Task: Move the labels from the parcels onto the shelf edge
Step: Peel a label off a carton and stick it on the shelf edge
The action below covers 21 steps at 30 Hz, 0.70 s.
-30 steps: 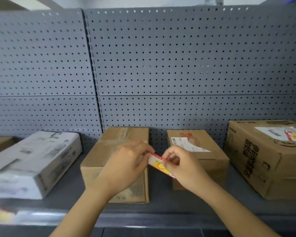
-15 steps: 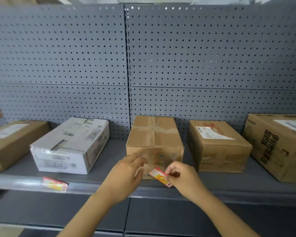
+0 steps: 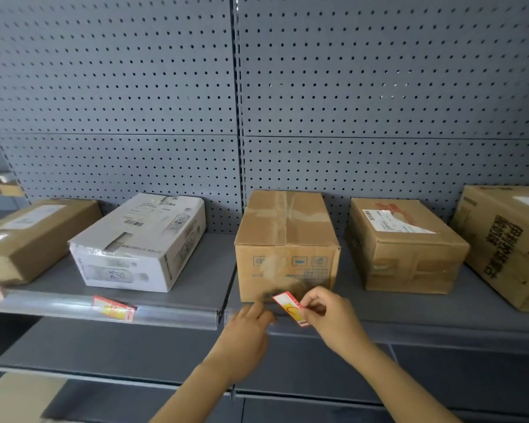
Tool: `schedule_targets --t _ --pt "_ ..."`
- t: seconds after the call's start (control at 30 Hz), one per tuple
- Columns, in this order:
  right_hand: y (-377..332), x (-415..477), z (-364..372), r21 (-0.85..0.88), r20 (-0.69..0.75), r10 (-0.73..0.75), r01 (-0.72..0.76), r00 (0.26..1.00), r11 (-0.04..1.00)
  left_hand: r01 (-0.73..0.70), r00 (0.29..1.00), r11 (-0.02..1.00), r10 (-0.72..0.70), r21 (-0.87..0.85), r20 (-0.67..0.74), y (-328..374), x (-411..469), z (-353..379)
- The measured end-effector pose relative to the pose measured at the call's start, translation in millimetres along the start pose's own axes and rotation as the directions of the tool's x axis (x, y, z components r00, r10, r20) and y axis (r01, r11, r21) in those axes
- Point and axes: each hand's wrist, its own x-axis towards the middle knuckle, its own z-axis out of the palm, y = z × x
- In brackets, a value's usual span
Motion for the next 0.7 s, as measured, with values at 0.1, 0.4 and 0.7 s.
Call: schedule_targets --t 0.1,0.4,0.7 --pt "2 2 3 -0.008 -0.006 -0.043 0.043 0.999 0.999 -0.003 0.999 1.000 0.002 -0.015 -0.048 2 0 4" --pt "8 7 8 -0.126 0.026 -0.167 0.169 0.986 0.978 -0.019 0.998 0.997 0.015 -0.068 -0.057 -3 -2 7" --pt "9 5 12 -0.454 0.085 -0.278 0.285 0.957 0.844 -0.043 0.990 0.999 0.041 -0.014 -0.131 -1 -17 0"
